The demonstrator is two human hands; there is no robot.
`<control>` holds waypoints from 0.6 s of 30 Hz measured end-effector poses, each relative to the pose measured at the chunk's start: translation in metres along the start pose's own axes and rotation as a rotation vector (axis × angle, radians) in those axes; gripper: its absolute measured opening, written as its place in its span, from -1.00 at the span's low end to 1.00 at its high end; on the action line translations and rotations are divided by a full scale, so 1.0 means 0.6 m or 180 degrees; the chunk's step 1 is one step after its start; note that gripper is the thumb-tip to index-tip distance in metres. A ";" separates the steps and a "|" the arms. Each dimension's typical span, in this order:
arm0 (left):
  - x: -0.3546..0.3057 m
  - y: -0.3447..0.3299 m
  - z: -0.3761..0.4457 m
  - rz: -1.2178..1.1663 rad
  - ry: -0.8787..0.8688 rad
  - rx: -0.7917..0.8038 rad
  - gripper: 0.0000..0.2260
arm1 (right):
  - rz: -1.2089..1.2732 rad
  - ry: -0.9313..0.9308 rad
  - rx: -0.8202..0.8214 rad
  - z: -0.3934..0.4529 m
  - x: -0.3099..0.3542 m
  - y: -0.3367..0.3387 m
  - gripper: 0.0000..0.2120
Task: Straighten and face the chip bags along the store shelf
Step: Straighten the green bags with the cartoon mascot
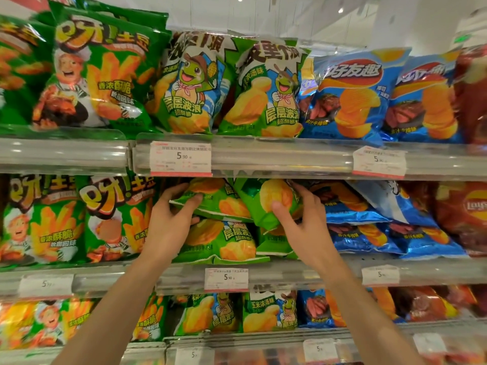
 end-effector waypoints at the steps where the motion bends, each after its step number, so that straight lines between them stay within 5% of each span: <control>1: 0.000 0.001 -0.001 -0.0032 -0.0007 -0.0009 -0.64 | -0.0010 -0.0017 -0.0119 -0.003 0.006 0.000 -0.09; 8: 0.000 0.001 -0.002 -0.0083 -0.0028 0.0016 -0.67 | -0.0083 -0.0139 -0.0337 -0.009 0.009 0.001 -0.07; 14: -0.002 0.000 -0.001 -0.0067 -0.0006 -0.0003 -0.65 | -0.1446 -0.0139 -0.1395 -0.016 0.022 0.051 -0.12; 18: -0.003 0.001 -0.001 -0.0079 0.0000 0.0010 -0.65 | -0.2378 -0.0243 -0.1530 -0.002 0.007 0.076 -0.16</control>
Point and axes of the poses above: each hand's wrist, its own z-axis towards the middle knuckle, its own y-axis out of the back of the hand, x = y × z, the point moved 10 cm from there along z, towards the middle knuckle, and after that the axes turned 8 degrees about x, right-handed, at the moved point
